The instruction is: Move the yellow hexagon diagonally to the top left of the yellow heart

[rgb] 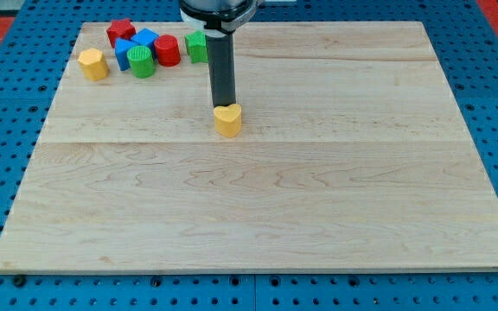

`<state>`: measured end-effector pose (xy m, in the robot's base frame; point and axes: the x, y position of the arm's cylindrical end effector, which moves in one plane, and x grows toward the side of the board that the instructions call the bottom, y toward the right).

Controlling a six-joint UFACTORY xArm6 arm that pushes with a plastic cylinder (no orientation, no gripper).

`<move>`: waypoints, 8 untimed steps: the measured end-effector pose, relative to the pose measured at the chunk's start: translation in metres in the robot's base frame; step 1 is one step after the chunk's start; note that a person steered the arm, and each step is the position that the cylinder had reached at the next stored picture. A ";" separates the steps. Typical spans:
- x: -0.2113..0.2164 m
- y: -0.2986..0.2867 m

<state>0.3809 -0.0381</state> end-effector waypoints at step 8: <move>-0.080 -0.260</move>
<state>0.3009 -0.2981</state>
